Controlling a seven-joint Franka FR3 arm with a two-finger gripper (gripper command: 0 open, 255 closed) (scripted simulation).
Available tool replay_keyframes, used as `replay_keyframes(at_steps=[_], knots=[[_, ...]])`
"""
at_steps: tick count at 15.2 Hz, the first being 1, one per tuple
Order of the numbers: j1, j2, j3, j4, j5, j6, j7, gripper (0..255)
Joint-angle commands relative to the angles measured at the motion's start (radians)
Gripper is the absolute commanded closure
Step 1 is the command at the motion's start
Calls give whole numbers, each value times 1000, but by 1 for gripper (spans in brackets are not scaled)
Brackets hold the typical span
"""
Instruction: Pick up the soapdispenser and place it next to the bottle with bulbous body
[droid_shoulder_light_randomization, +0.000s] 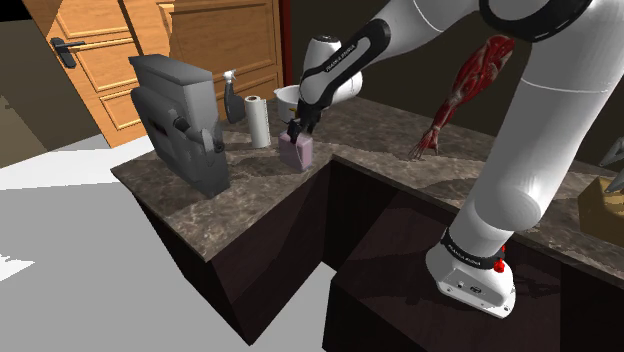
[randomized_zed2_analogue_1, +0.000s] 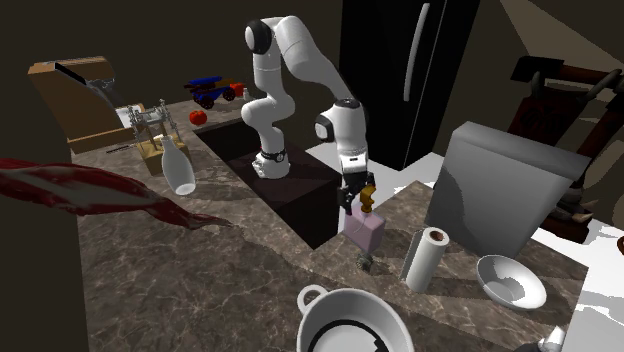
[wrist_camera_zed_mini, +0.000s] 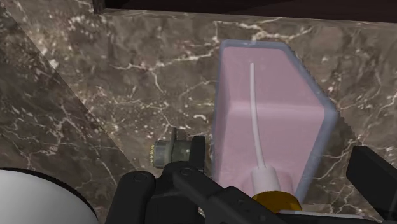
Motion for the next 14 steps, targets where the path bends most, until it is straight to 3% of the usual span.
replay_keyframes(at_steps=[1,11,12,14], knots=[[0,27,1,7,4,21,-4,0],[-1,60,3,12,9,49,-7,0],[-1,60,3,12,9,49,-7,255],[-1,60,3,12,9,48,-7,255]])
